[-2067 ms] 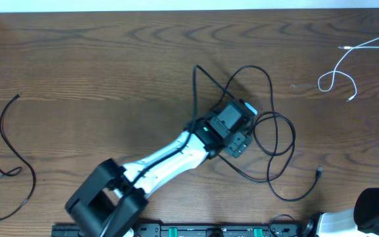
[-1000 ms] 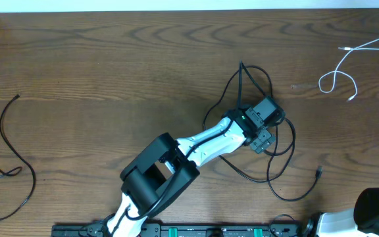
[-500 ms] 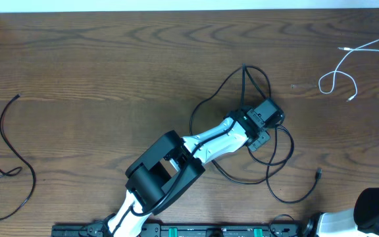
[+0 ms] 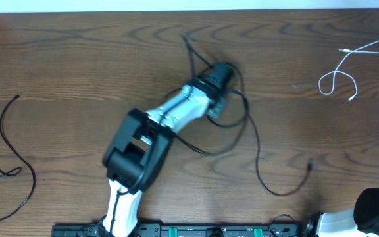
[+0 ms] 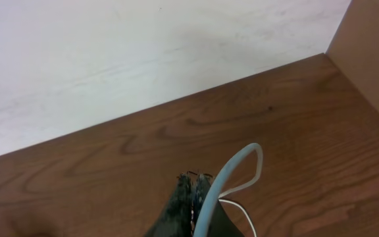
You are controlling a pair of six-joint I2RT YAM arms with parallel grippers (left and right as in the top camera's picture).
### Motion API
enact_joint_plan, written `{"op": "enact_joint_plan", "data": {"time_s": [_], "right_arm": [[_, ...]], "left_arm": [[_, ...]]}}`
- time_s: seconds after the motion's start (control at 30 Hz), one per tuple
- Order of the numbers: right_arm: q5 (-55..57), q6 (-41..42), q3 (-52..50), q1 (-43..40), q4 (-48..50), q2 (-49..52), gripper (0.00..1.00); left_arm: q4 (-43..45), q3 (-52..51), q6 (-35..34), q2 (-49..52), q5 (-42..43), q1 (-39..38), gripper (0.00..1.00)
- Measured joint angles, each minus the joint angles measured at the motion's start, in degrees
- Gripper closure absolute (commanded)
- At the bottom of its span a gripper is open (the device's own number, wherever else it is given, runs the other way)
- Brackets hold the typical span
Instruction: Untangle cables
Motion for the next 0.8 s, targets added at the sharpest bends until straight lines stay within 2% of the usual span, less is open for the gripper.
{"op": "enact_joint_plan", "data": {"time_s": [0.2,0.4,0.6,0.7,0.8], "right_arm": [[0.0,0.0,0.0,0.0,0.0,0.0,0.99],[0.0,0.0,0.0,0.0,0.0,0.0,0.99],[0.0,0.0,0.0,0.0,-0.5,0.0,0.99],[0.0,0.0,0.0,0.0,-0.7,0.0,0.99],[0.0,0.0,0.0,0.0,-1.8,0.0,0.99]], "left_arm": [[-2.7,0.0,0.0,-0.1,-6.9,11.4,0.93],[-0.2,-0.2,-3.1,0.1,-8.4,22.9,0.93],[3.7,-0.2,-4.3,0.2,-9.5,38.9,0.93],[5.2,-0.2,-5.9,0.3,-10.0,51.3,0.93],[6.8,-0.2,-6.9,0.3,-10.4,59.6,0.93]]}}
